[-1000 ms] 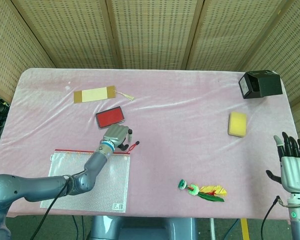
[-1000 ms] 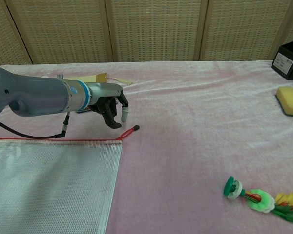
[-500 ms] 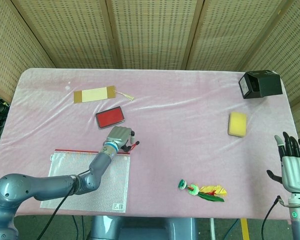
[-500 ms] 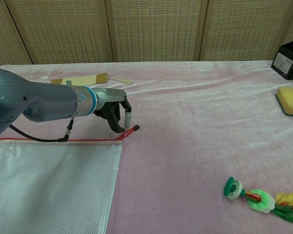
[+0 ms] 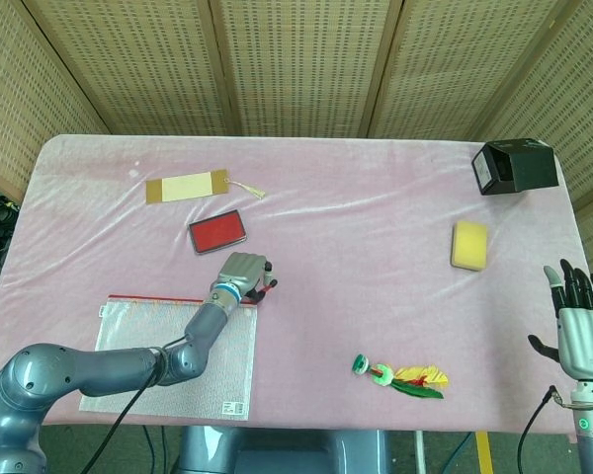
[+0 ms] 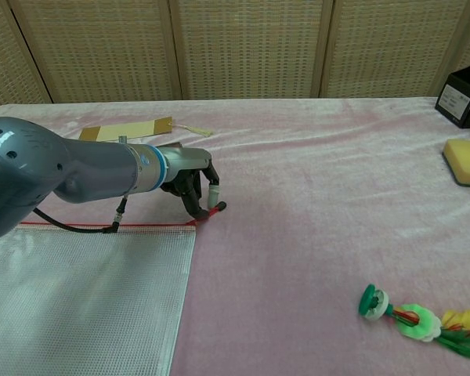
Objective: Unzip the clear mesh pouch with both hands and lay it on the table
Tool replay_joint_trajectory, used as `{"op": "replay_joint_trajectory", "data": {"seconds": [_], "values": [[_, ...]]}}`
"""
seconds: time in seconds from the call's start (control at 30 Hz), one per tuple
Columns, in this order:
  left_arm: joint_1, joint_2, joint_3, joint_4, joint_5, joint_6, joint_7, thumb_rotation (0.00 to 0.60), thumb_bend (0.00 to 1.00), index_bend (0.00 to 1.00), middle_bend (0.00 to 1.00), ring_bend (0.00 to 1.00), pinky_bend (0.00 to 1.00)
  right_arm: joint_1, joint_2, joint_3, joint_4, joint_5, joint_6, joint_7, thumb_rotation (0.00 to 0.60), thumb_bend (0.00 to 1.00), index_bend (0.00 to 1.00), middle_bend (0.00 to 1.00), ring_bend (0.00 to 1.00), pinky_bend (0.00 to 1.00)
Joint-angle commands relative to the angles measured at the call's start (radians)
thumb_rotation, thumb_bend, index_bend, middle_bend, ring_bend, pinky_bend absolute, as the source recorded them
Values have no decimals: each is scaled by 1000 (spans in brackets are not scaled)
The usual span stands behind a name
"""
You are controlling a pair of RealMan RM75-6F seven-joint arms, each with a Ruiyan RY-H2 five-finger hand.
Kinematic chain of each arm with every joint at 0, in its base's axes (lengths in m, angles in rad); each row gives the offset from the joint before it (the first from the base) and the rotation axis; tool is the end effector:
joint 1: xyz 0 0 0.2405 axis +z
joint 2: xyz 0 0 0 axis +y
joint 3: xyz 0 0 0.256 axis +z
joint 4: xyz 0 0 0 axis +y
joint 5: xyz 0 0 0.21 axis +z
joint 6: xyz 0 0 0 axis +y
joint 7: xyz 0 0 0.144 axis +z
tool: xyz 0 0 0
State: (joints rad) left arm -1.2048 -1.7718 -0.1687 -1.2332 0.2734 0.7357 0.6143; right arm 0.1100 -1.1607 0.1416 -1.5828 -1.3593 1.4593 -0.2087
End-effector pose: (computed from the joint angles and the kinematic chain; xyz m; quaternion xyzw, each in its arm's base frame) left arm -0.0727 0.3874 -0.1037 -0.7544 -0.4856 -0.2272 0.3787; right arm -0.3205 -0.2069 0.1661 0.5750 -0.3418 0.3327 0.6647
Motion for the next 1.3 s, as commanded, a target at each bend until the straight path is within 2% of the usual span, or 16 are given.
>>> {"op": "replay_joint_trajectory", "data": {"seconds": [0.03,0.63,0.83,1.07,1.2,1.3], "values": [[-2,0,1,-4,-2,5,3,600,389,507,923,889,1000,-1,0,-1,1,-1,1,2,600,0,0,0,0,0],[-12,-20,13,10,-39,16,30,600,400,526,922,889,1000,0,4,-3,0,0,-2,13,600,0,0,0,0,0],[-13,-19,9,10,-43,18,33,600,490,559,923,889,1000,1,4,-4,-1,-1,-1,15,600,0,0,0,0,0],[-13,-17,9,5,-55,15,39,600,521,587,923,889,1000,0,5,-5,-1,-2,0,17,600,0,0,0,0,0],[-12,-14,5,-2,-47,17,34,600,527,654,923,889,1000,0,5,-5,-2,-2,0,18,600,0,0,0,0,0],[-3,8,-9,-33,-21,28,14,600,528,741,923,889,1000,1,6,-4,-3,-1,-1,20,600,0,0,0,0,0]]}}
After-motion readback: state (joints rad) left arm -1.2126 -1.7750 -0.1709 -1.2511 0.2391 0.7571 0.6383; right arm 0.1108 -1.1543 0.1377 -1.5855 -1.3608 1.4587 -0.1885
